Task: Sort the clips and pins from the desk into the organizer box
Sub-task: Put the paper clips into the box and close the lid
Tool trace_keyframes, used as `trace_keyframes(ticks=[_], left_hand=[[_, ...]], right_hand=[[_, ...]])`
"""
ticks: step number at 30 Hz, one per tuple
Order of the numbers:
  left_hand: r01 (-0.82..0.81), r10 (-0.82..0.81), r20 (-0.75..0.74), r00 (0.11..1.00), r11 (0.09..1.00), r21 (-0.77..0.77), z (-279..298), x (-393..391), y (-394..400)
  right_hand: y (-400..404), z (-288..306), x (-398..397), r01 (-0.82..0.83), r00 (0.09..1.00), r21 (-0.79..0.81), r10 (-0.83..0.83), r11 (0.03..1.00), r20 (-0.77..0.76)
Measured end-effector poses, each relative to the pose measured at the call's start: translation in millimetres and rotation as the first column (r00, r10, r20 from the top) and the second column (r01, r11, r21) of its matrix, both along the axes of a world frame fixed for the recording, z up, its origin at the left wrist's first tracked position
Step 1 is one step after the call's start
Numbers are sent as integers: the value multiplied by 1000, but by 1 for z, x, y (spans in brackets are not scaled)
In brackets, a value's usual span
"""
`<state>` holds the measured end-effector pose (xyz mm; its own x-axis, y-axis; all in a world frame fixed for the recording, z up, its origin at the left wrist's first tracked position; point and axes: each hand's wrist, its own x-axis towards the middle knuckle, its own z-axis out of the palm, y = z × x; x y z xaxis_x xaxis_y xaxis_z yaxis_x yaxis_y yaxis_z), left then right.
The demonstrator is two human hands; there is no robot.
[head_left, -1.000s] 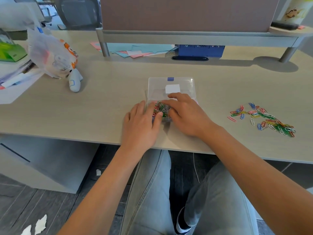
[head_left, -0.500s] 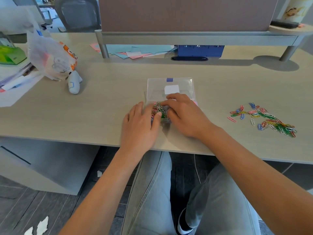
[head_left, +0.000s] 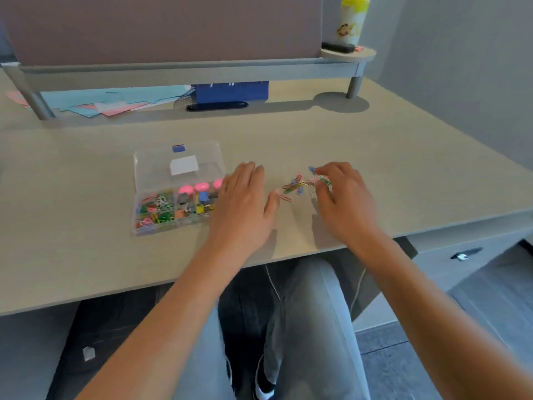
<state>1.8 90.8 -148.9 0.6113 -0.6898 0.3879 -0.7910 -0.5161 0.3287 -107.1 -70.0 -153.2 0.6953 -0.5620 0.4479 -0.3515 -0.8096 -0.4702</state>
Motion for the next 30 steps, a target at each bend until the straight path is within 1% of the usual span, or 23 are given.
trace_keyframes(ticks=[2,5,7,10,12,13,15,17,18,20,22,24,27,30], left_hand=[[49,-47,-36,998,997,61,-4,-12,-28],[-10,30,-87,996,974,226,-18,-18,-58],[-46,84,-112,990,950,310,-27,-21,-71],[-3,46,-118,992,941,339,-29,-26,-82],[53,-6,-154,988,951,304,-27,-25,-86],[74,-25,-186,982,962,262,-25,-23,-86],[81,-41,-297,954,989,121,-21,-18,-78],[18,-21,-412,911,1000,-10,-15,-15,-62],[-19,-6,-445,895,998,-52,-13,-14,-53],[-64,2,-481,877,992,-111,-10,-15,-38],[-75,-16,-507,862,985,-158,-8,-16,-26],[-75,-38,-514,857,977,-198,-9,-18,-19],[-68,-64,-496,866,968,-243,-13,-18,-17],[-45,-63,-469,881,975,-217,-17,-17,-22]], right_hand=[[-17,-3,-24,108,994,23,-108,994,-23],[-31,-8,-45,219,969,81,-207,972,-139],[-35,-13,-48,242,952,127,-210,962,-223],[-39,-25,-39,233,932,99,-193,967,-306],[-43,-28,-26,220,918,83,-178,972,-354],[-44,-27,-17,202,914,85,-157,976,-374],[-47,-23,2,156,919,108,-104,982,-380],[-48,-17,22,102,932,149,-42,984,-361],[-48,-14,31,63,932,156,-3,986,-362],[-46,-7,45,-44,917,133,93,990,-389],[-43,-2,51,-138,904,116,173,984,-390],[-44,-4,53,-207,921,124,236,970,-310],[-48,-11,48,-308,938,128,324,943,-123],[-52,-17,37,-371,926,120,377,921,-35]])
